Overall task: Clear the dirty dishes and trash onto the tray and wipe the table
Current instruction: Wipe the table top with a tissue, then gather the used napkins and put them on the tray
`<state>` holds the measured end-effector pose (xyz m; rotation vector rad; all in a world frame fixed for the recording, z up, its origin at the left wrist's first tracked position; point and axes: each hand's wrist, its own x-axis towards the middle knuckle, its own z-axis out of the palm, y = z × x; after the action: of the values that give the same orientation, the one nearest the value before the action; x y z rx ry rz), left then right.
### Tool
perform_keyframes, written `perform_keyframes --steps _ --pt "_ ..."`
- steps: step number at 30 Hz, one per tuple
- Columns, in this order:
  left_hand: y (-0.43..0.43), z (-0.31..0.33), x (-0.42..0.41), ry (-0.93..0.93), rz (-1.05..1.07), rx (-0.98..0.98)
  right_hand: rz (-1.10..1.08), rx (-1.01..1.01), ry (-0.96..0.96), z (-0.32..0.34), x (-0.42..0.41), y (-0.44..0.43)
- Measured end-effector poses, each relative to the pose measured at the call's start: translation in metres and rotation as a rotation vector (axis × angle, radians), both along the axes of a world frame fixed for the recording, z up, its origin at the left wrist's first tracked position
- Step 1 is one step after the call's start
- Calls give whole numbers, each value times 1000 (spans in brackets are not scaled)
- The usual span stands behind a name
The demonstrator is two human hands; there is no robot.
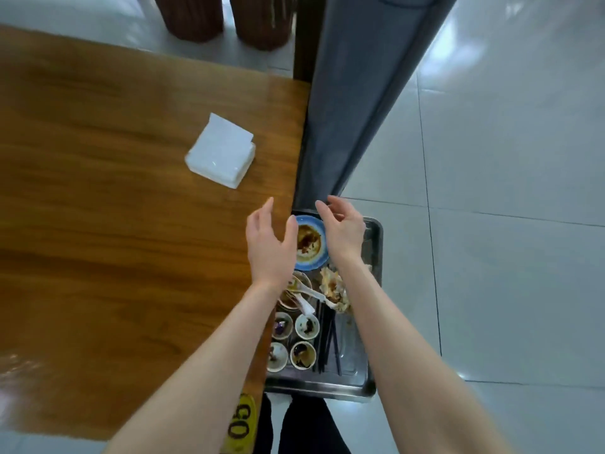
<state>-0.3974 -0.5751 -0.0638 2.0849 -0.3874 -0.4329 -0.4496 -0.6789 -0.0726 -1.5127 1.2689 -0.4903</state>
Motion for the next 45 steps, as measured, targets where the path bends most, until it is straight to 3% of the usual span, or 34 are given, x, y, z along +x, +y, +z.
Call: perform_keyframes --steps 8,12,18,21,27,34,45 --pt "42 -8 109 -69 159 91 91 11 -32 5 88 40" --pt "41 -13 148 -63 122 83 111 35 -20 3 119 50" --pt "25 -17 180 107 94 62 137 64 -60 -2 144 57" --pt "25 -16 179 95 94 48 122 25 -88 -3 141 58" --pt "21 -11 120 78 55 -35 -10 -23 -131 -1 85 49" --pt "3 -14 -4 145 3 -88 -250 105 -205 -7 -37 31" --pt "10 -87 -186 218 49 11 -293 278 -119 -87 -220 39"
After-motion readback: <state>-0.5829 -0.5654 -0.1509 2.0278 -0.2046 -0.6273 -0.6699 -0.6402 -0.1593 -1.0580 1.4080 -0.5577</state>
